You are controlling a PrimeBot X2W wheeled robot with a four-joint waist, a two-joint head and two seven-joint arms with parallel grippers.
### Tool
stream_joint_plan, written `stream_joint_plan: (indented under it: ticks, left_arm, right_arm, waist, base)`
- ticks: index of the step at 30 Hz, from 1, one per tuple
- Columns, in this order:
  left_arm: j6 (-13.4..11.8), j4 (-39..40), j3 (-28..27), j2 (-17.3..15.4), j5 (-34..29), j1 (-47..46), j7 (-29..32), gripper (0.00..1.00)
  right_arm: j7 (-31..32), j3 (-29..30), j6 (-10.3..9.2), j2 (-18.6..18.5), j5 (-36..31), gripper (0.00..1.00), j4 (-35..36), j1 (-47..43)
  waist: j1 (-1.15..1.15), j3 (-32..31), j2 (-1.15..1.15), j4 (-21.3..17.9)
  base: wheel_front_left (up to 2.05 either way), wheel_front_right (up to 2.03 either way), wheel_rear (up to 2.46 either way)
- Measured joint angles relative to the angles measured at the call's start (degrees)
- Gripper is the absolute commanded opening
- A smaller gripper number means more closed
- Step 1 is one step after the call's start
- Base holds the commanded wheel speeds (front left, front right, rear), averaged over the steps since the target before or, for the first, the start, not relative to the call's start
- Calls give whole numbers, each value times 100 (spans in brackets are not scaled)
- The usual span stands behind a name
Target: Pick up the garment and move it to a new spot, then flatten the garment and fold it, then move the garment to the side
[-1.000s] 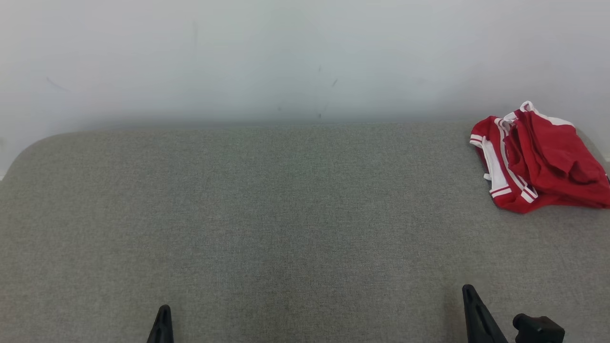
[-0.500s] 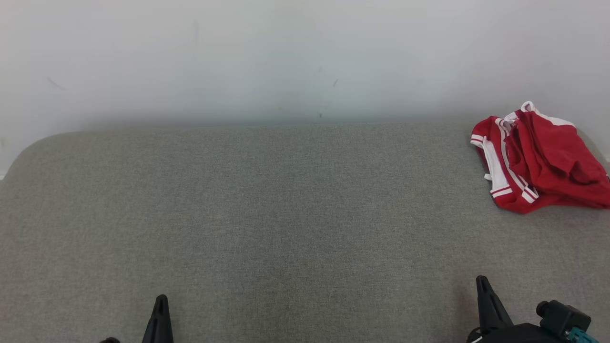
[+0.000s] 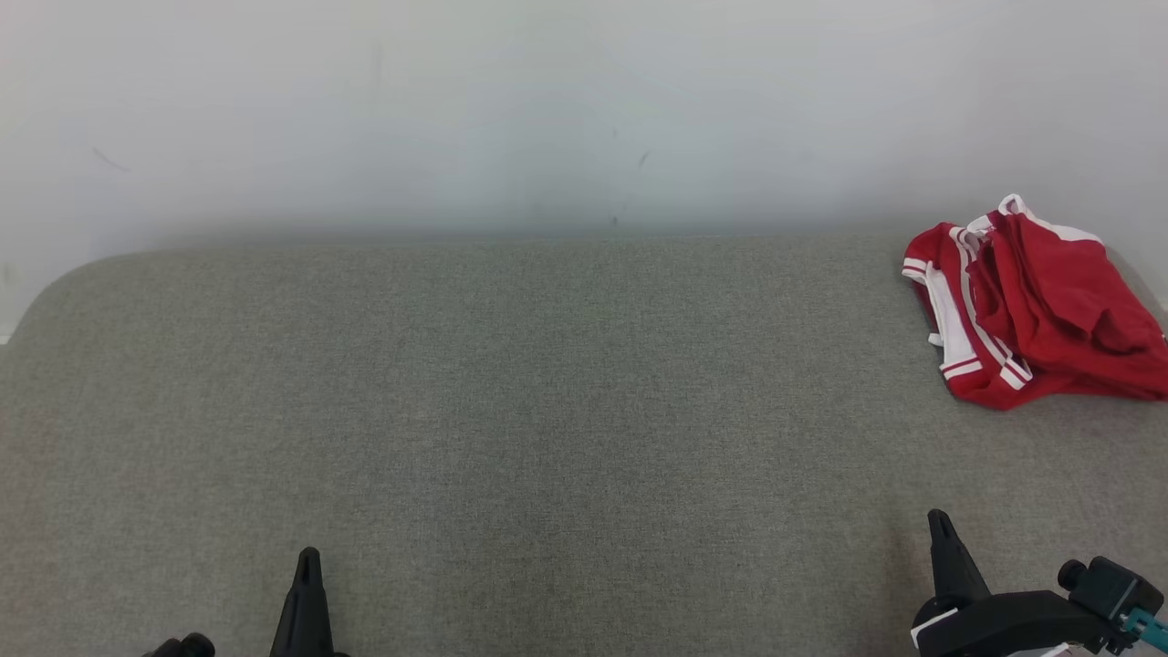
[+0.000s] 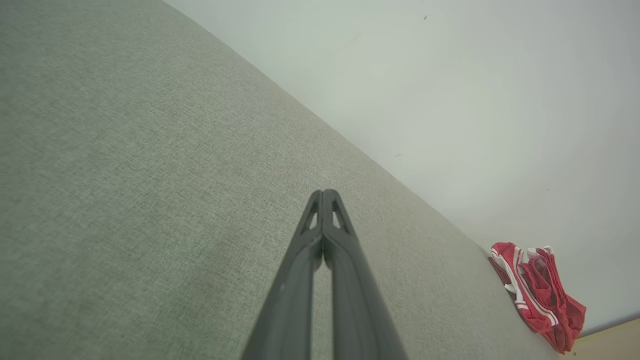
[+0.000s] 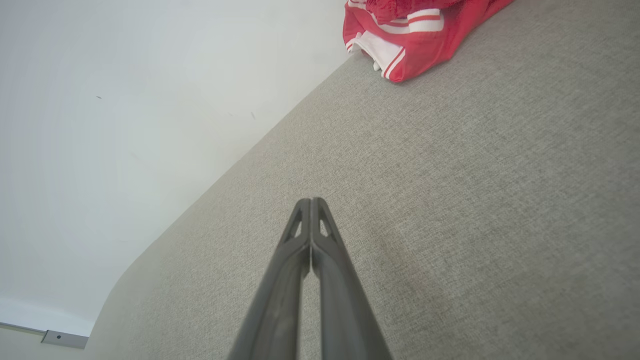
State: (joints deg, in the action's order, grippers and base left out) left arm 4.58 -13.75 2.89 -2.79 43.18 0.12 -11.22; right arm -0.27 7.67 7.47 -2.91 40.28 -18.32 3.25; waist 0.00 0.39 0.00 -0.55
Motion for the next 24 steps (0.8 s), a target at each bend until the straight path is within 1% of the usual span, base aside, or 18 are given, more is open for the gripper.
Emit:
stream_joint_plan:
  ticks: [12,24]
  left_arm:
    - [49,-38,24,0,947,-162,91,0]
    - [99,-68,51,-1,1758,-289,175,0]
  right_arm:
    - [356,199,0,-2,895,0,-71,186]
    - [677,372,-1,-5,1700,0,-126,387]
  waist:
    - [0,0,0,8]
    - [0,0,0,15]
  base:
    - [0,0,0]
    - [0,0,0]
